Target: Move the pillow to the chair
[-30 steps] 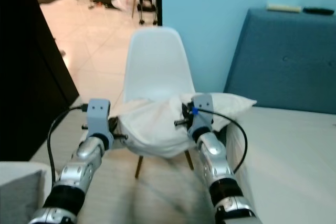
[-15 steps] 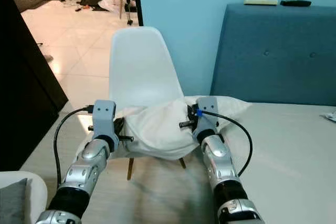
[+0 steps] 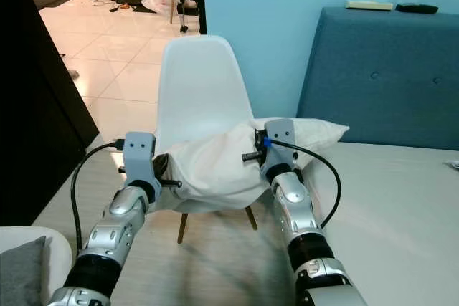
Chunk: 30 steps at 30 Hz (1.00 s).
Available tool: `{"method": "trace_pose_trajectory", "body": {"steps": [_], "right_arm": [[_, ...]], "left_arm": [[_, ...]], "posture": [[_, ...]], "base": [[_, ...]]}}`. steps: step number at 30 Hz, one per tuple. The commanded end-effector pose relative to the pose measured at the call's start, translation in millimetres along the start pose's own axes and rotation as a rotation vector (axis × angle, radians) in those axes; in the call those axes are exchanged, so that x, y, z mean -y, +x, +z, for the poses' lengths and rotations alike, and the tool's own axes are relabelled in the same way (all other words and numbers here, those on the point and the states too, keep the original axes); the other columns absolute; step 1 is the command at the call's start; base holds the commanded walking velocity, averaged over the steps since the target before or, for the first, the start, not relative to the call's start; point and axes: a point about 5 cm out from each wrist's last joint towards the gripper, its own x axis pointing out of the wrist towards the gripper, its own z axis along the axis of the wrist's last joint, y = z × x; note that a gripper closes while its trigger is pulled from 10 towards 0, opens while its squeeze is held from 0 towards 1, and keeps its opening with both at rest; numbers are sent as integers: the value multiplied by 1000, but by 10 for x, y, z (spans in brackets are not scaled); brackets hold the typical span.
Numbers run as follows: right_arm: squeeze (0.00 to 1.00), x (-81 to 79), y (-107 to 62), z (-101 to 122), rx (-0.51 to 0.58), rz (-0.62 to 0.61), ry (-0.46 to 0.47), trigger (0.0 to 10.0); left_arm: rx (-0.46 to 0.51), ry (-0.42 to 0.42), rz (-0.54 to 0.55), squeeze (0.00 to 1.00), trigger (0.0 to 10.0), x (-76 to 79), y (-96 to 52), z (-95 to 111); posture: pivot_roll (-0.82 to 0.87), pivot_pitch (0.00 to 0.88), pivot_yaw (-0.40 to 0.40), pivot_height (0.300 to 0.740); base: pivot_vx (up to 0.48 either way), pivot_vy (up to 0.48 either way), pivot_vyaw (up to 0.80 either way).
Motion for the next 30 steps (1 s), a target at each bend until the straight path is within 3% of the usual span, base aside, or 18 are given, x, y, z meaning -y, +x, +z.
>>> {"method": "trace_pose_trajectory", "body": {"steps": [1,12,30], "right_arm": [[0,-23,61,110,56,0,14,10000],[0,-38,169,253,102,-4,38,10000],[0,-68,159,216,100,16,43,10000]], "left_arm": [[70,26,-18,0,10000,13,9,131],[101,48,-14,0,10000,-26,31,234],[123,32,-18,0,10000,-15,4,253]], "posture": [[33,41,-3,740],[41,43,-1,740],[40,45,-1,740]], "base": [[337,0,0],[408,0,0],[421,0,0]]}}
